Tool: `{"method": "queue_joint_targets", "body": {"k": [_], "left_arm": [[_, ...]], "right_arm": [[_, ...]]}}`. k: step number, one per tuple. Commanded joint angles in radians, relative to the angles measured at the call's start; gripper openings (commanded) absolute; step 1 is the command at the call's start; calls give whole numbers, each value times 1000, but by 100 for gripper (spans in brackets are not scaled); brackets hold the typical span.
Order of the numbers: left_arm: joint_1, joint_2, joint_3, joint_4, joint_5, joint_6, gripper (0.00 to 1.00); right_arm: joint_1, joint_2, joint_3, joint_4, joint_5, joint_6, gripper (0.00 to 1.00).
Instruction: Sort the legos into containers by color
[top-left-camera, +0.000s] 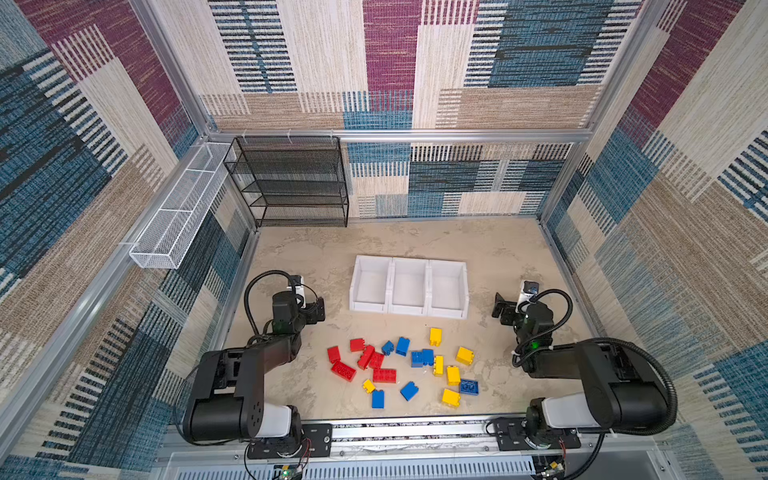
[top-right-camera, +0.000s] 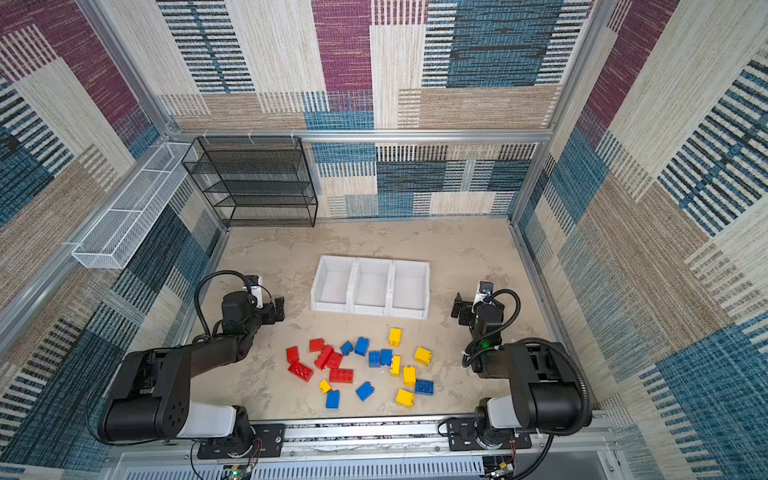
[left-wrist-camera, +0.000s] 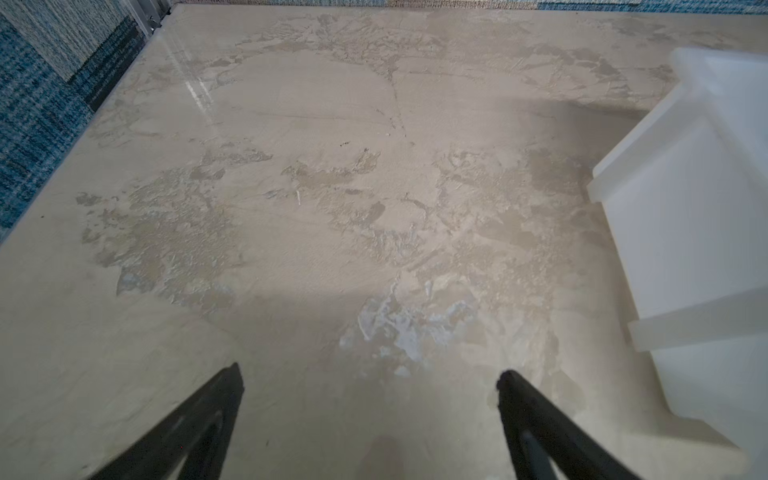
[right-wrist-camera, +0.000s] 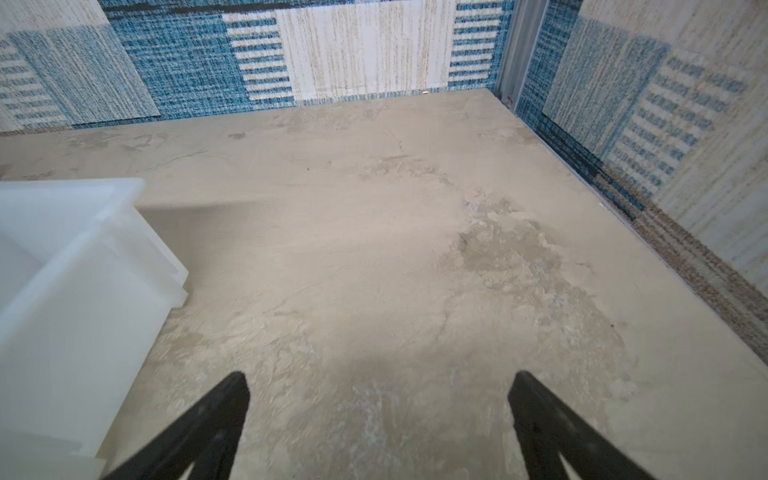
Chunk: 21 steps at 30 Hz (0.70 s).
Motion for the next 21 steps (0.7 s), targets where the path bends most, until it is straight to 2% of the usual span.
{"method": "queue_joint_targets", "body": {"k": [1, 21], "left_arm": [[2, 105, 41, 216, 11, 20, 99], [1, 109, 50, 205, 9, 18, 99]], "right_arm": [[8, 106, 24, 351, -26, -36, 100], [6, 110, 32, 340, -32, -35, 100]]}}
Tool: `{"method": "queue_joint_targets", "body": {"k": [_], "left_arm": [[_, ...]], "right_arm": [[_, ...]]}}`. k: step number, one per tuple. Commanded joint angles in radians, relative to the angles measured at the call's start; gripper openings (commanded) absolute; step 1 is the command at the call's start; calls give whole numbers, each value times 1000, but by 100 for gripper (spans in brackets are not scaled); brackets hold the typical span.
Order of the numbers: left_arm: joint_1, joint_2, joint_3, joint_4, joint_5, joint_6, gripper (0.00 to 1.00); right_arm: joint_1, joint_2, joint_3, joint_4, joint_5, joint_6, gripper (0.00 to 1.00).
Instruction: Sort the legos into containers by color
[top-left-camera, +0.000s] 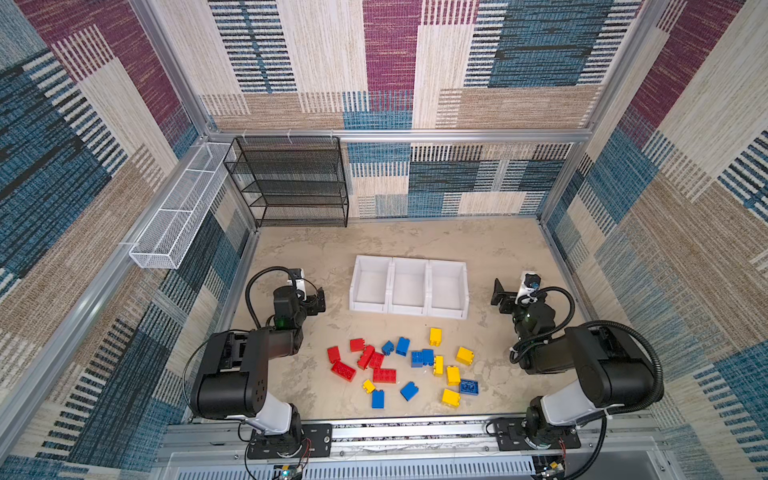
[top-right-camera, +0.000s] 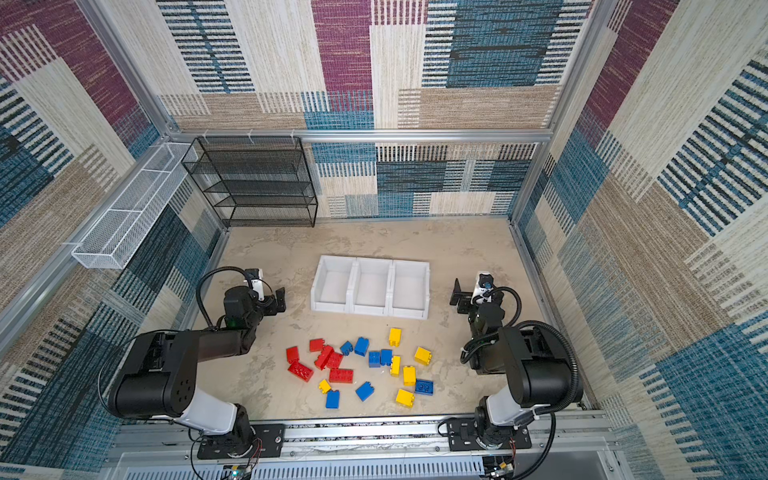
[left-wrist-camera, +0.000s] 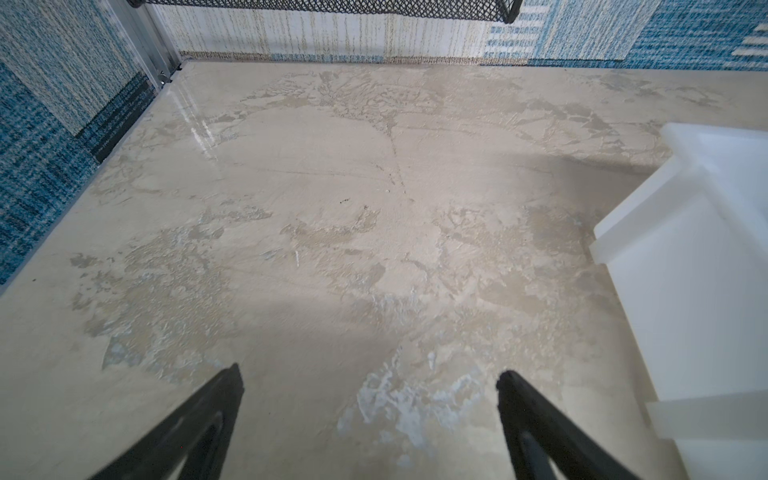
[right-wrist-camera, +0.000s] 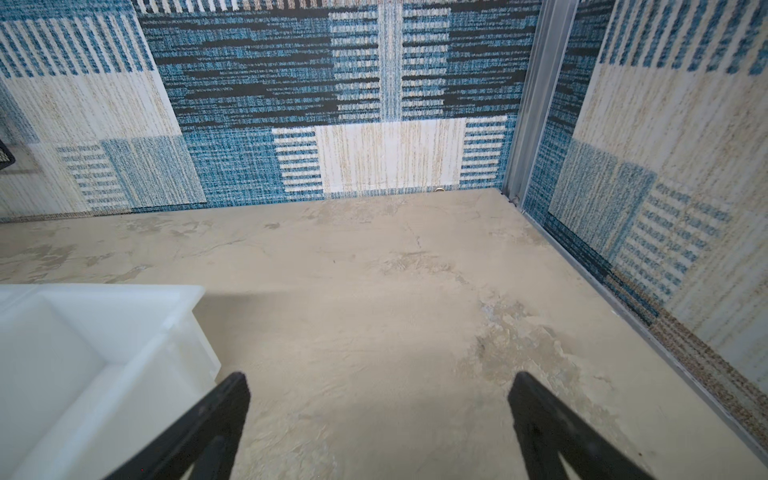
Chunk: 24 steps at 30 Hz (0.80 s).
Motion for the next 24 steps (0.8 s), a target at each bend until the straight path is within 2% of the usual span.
{"method": "queue_joint_targets", "body": {"k": [1, 6, 7, 9, 13, 16, 19, 22, 24], "left_arm": [[1, 2, 8, 47, 10, 17, 99], [1, -18, -11, 69, -14, 11, 99], [0, -55, -20, 57, -29, 5, 99], [-9, -185, -26, -48, -58, 5, 99], [-43, -473, 67, -486, -80, -135, 99], [-102, -599, 122, -717, -52, -224, 99], [-235, -656, 149, -860, -104, -250, 99], [-365, -647, 183, -989, -185, -311, 99], [-413, -627, 196, -1045, -195, -375, 99]], "right_arm": [[0, 2, 5, 59, -7, -2, 100], [3, -22, 1, 57, 6, -3, 100], [2, -72, 15, -11, 6, -5, 99], [4, -208, 102, -282, -1, 12, 99], [33, -458, 254, -739, -4, 91, 100], [117, -542, 392, -1093, 3, 174, 100], [256, -540, 489, -1368, 13, 274, 99], [427, -507, 532, -1552, 41, 402, 100], [509, -476, 538, -1628, 44, 483, 100]]}}
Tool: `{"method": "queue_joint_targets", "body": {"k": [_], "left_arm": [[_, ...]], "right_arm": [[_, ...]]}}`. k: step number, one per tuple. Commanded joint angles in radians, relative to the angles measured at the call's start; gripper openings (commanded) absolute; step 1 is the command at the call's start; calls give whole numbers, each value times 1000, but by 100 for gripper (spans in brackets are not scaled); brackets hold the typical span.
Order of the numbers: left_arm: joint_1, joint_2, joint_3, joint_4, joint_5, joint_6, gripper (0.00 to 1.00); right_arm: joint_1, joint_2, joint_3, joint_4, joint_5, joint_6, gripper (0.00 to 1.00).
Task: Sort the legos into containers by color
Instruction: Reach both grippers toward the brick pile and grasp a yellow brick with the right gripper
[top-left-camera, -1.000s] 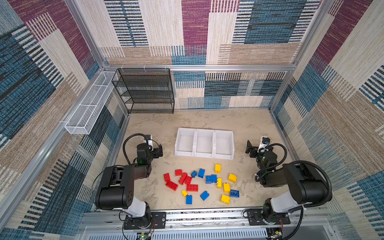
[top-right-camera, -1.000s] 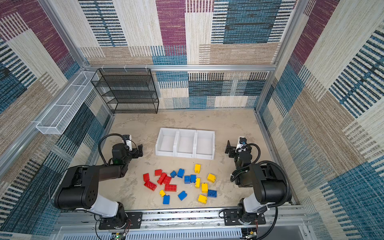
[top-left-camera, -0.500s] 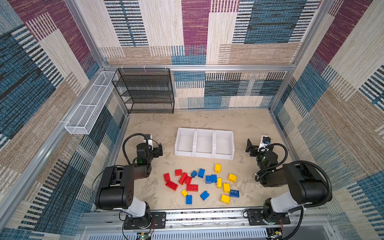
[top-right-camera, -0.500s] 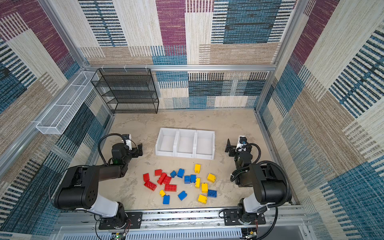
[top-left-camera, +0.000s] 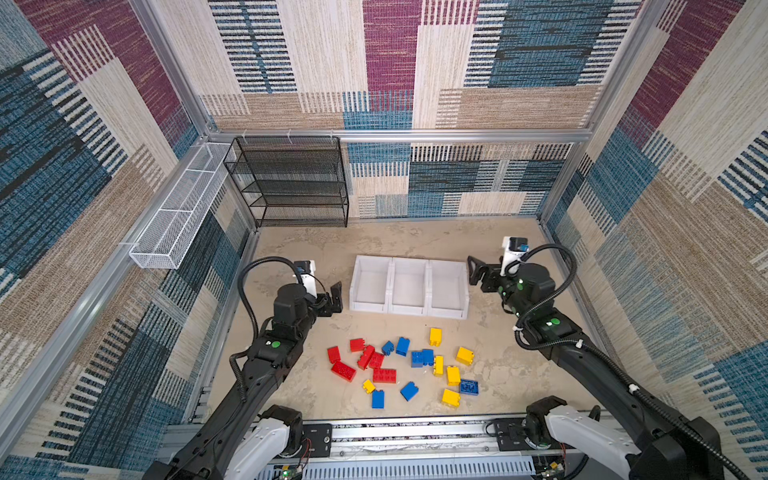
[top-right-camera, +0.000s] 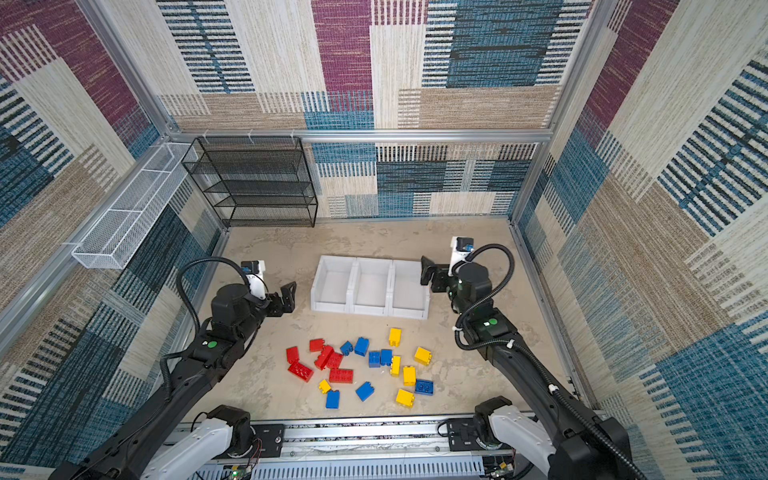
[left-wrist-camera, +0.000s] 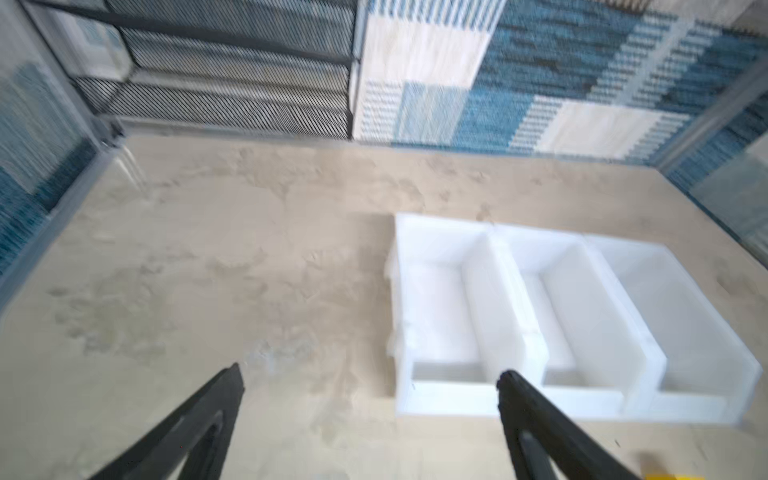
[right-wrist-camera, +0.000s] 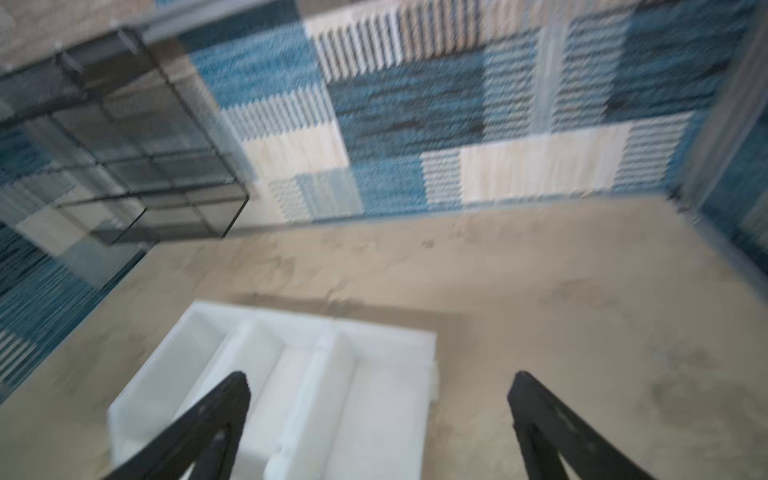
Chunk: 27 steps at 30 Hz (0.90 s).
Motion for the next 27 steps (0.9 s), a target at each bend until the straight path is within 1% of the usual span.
{"method": "queue_joint_targets", "body": {"k": [1, 4, 7, 11, 15, 20, 27], "left_arm": [[-62, 22, 18, -203, -61, -152, 99], [-115, 44, 2, -206, -48, -185, 99], [-139, 59, -7, -208, -52, -196, 99], [-155, 51, -18, -207, -57, -201, 99], [-164, 34, -40, -202, -58, -212, 99], [-168, 28, -66, -180, -41, -223, 99], [-172, 38, -70, -171, -6, -221, 98]], "right_arm": [[99, 39, 16, -315, 26, 201, 99], [185, 92, 36, -360, 25, 262, 99], [245, 161, 49, -371, 36, 295, 98], [288, 238, 58, -357, 31, 337, 97], [301, 274, 53, -350, 41, 370, 93], [304, 321, 65, -344, 53, 373, 88], [309, 404, 67, -308, 40, 390, 77]]}}
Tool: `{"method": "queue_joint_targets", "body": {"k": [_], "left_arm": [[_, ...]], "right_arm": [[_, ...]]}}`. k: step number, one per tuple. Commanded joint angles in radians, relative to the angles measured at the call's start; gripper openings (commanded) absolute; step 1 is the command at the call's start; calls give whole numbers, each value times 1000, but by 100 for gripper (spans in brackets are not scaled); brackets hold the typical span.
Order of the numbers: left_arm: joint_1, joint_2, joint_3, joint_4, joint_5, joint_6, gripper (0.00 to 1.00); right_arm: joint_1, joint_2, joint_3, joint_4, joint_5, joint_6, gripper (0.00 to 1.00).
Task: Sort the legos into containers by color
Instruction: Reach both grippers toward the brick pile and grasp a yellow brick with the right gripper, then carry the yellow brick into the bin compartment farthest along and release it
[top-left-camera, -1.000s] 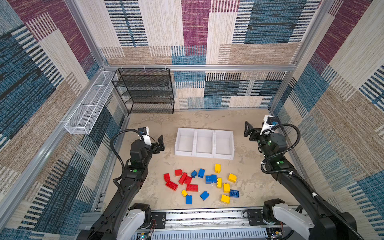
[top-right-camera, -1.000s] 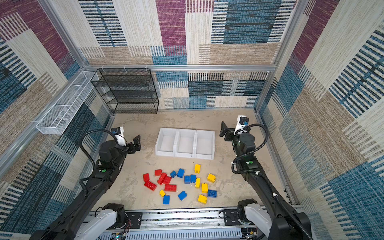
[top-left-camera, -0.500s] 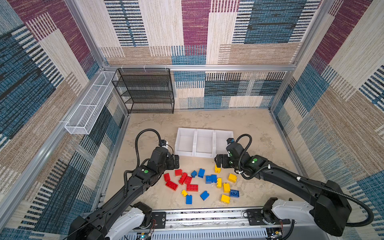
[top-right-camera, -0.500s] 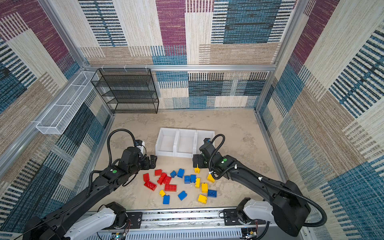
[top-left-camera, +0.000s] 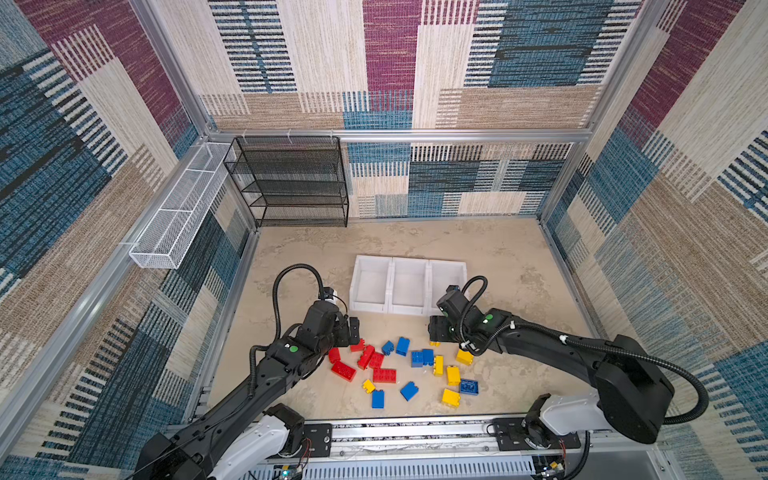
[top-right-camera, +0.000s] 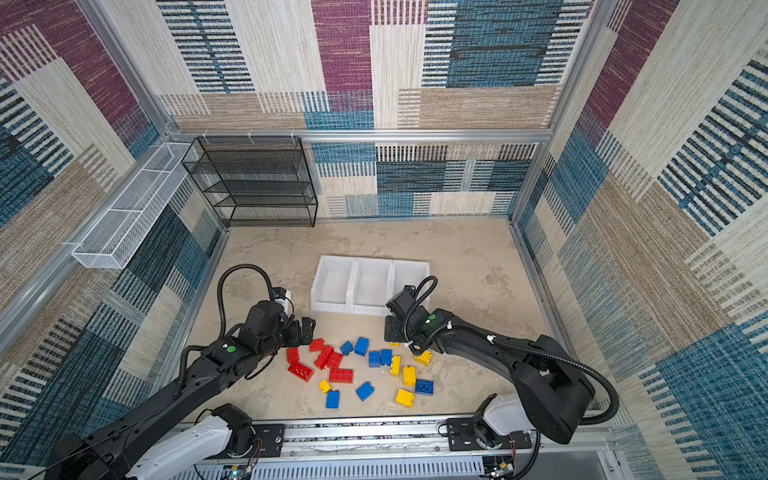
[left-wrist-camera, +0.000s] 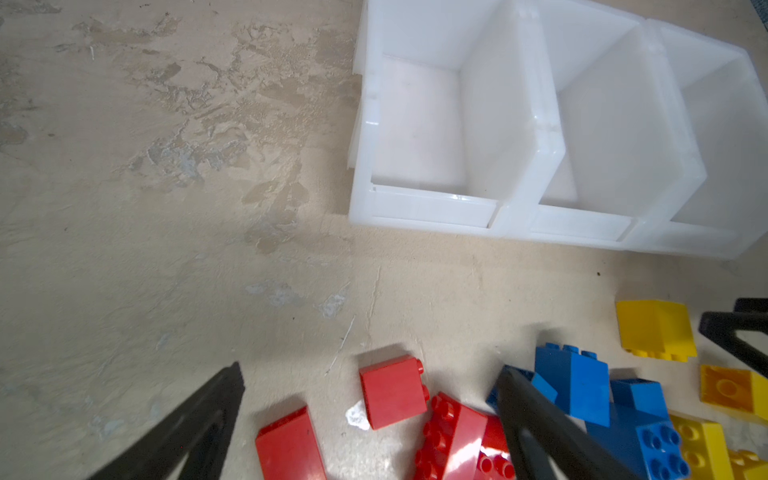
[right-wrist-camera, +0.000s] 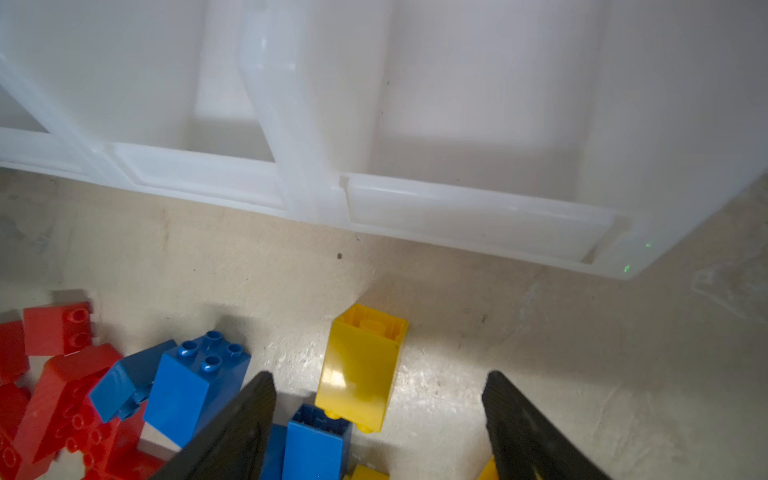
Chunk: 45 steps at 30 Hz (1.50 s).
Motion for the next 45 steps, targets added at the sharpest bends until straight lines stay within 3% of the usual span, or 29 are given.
{"method": "queue_joint_targets", "body": {"k": [1, 16, 29, 35, 39, 45], "left_arm": [[-3, 1, -5, 22, 26, -23, 98], [-7, 7, -21, 34, 39, -24, 98], [-8, -1, -32, 37, 22, -36, 98], [-8, -17, -34, 33, 24, -40, 98], [-7, -32, -34, 32, 19, -38, 98], [-8, -30, -40, 33, 20, -46, 98]], "right_arm": [[9, 32, 11, 35, 1, 26, 76], [28, 120, 32, 48, 12, 35, 46], [29, 55, 40, 27, 12, 22, 35], [23, -2, 142, -72, 63, -40, 33], [-50, -23, 233, -119, 77, -126, 33], [-201, 13, 254, -32, 9, -225, 34]]}}
